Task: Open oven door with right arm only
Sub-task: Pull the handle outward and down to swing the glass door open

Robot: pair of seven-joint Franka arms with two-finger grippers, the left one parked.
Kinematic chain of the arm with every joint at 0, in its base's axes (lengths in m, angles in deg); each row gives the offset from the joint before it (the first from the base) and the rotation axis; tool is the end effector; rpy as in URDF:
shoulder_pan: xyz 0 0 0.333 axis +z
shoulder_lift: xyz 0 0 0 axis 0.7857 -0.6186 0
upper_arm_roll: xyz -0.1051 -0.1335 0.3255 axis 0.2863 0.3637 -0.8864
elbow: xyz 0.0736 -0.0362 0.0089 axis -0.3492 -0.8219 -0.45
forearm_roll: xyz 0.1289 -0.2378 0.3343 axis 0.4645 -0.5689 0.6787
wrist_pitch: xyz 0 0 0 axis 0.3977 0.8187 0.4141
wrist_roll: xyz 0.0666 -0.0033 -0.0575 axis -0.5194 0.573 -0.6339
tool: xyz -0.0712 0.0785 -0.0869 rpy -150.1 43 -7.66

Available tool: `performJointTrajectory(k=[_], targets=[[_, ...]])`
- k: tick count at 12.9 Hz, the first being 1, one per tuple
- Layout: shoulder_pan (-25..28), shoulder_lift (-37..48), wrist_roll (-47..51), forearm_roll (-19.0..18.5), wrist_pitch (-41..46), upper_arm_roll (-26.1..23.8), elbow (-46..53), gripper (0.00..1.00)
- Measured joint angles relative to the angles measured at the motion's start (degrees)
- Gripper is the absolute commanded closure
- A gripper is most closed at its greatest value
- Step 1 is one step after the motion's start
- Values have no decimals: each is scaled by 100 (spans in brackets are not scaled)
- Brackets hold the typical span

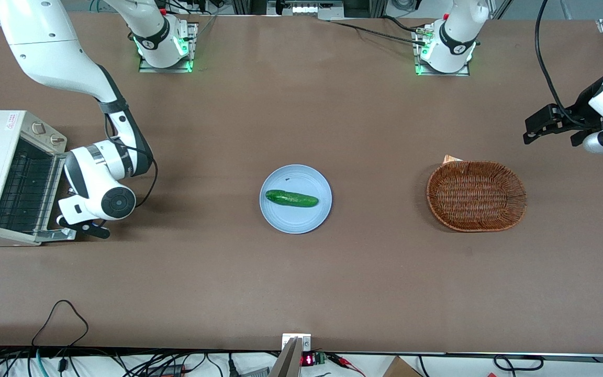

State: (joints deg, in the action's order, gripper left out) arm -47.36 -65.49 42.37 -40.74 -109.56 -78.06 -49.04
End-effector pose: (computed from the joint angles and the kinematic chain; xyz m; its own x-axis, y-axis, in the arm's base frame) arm 0.6859 -0.0055 0.1935 0.9539 -0.2998 -0.0147 -0.1972 -0.6630 0.7222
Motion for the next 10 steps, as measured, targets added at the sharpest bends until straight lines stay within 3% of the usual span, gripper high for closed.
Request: performJointTrajectory(k=[10], targets=[[-53, -273, -1, 254, -151, 14, -4, 97]])
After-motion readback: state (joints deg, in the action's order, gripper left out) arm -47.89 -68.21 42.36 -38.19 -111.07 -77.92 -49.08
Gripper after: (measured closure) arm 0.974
